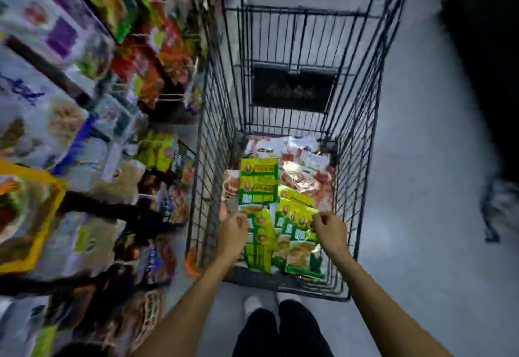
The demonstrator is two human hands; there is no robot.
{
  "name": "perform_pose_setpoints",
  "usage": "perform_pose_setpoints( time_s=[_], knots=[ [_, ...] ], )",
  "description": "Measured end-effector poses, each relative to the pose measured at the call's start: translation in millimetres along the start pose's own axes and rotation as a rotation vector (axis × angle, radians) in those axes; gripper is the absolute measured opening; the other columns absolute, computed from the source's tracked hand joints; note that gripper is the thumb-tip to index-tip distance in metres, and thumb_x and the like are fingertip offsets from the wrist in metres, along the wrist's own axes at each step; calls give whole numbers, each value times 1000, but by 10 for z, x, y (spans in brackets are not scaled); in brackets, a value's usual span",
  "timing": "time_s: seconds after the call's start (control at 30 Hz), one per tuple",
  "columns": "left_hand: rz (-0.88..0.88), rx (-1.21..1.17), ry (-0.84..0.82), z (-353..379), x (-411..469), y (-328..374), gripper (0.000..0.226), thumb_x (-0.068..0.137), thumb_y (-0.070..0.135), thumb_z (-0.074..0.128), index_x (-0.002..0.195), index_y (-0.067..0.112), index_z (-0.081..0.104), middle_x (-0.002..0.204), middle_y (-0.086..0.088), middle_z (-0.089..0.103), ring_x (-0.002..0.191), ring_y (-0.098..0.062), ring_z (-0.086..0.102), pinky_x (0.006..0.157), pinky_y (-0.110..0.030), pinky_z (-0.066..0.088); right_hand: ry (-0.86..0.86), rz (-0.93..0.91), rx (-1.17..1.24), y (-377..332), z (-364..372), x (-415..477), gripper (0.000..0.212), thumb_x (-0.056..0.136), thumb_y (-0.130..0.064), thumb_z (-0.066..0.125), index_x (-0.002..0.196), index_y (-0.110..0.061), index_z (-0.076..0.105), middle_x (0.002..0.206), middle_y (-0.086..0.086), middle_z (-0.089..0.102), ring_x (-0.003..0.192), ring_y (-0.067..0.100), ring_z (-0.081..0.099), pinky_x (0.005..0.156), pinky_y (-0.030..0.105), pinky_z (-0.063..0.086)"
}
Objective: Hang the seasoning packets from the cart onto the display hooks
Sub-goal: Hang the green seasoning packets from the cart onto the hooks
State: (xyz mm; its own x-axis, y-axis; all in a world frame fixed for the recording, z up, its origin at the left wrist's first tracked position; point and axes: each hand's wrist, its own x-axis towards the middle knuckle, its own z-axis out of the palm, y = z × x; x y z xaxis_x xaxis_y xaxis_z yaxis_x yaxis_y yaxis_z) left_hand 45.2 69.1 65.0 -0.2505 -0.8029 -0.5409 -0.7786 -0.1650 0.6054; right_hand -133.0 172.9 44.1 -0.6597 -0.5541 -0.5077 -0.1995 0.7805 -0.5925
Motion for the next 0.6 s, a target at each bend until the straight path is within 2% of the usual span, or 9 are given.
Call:
perform_pose_setpoints(
  time_s=[0.07, 0.1, 0.17, 0.2, 0.27, 0.37, 0.47, 0.5, 0.6],
  knots=[
    [1, 34, -57, 151, 144, -156, 22, 101, 11, 42, 88, 1, 57, 93, -23, 58, 78, -27, 54, 62, -30, 33, 5, 79, -22, 219, 165, 79, 30, 97, -13, 46, 70, -2, 53, 69, 16, 51, 70, 28, 52, 59, 32, 24],
    [-1, 61, -63, 221, 217, -228, 24, 100, 9, 42, 81, 3, 54, 83, -21, 53, 72, -23, 49, 60, -30, 31, 5, 117, -33, 327, 249, 110, 31, 97, -13, 46, 68, -3, 49, 66, 14, 48, 69, 25, 48, 59, 32, 22],
    [10, 152, -69, 329, 356, -353, 25, 99, 7, 41, 77, 6, 54, 76, -17, 49, 70, -22, 47, 59, -30, 29, -10, 178, -57, 523, 419, 159, 35, 99, -15, 45, 65, -7, 44, 58, 7, 41, 68, 22, 44, 59, 30, 22],
    [22, 197, -80, 373, 432, -411, 21, 98, 6, 43, 82, 5, 57, 79, -16, 51, 72, -22, 48, 60, -29, 31, -20, 197, -65, 610, 492, 182, 37, 100, -15, 44, 64, -9, 43, 57, 3, 40, 67, 22, 42, 60, 30, 23],
    [65, 258, -115, 450, 595, -537, 15, 96, 3, 48, 100, 1, 62, 95, -20, 59, 83, -25, 54, 68, -28, 38, -50, 240, -63, 748, 609, 222, 31, 100, -16, 43, 72, -6, 51, 66, 6, 51, 71, 22, 45, 61, 28, 25],
    [191, 508, -218, 550, 798, -744, 24, 94, 6, 55, 117, 2, 57, 118, -17, 59, 105, -31, 57, 85, -38, 47, -96, 307, -91, 914, 707, 228, 20, 99, -16, 45, 93, -4, 60, 96, 16, 61, 83, 22, 53, 66, 26, 35],
    [288, 758, -295, 620, 889, -905, 37, 93, 13, 58, 128, 10, 49, 127, -12, 53, 112, -28, 53, 89, -37, 47, -125, 342, -129, 1001, 753, 229, 26, 98, -14, 49, 119, 0, 55, 116, 19, 60, 106, 31, 57, 77, 29, 42],
    [317, 805, -294, 640, 903, -945, 40, 92, 15, 60, 129, 11, 47, 128, -11, 52, 112, -28, 53, 87, -37, 46, -125, 353, -129, 1009, 766, 250, 28, 97, -12, 49, 122, 1, 53, 120, 19, 59, 107, 31, 56, 75, 29, 41],
    [362, 847, -284, 694, 936, -1046, 41, 89, 17, 65, 125, 12, 47, 126, -9, 55, 106, -26, 56, 82, -36, 48, -98, 371, -126, 994, 809, 347, 24, 96, -8, 47, 115, 5, 55, 119, 21, 57, 91, 26, 53, 61, 23, 37]
  ],
)
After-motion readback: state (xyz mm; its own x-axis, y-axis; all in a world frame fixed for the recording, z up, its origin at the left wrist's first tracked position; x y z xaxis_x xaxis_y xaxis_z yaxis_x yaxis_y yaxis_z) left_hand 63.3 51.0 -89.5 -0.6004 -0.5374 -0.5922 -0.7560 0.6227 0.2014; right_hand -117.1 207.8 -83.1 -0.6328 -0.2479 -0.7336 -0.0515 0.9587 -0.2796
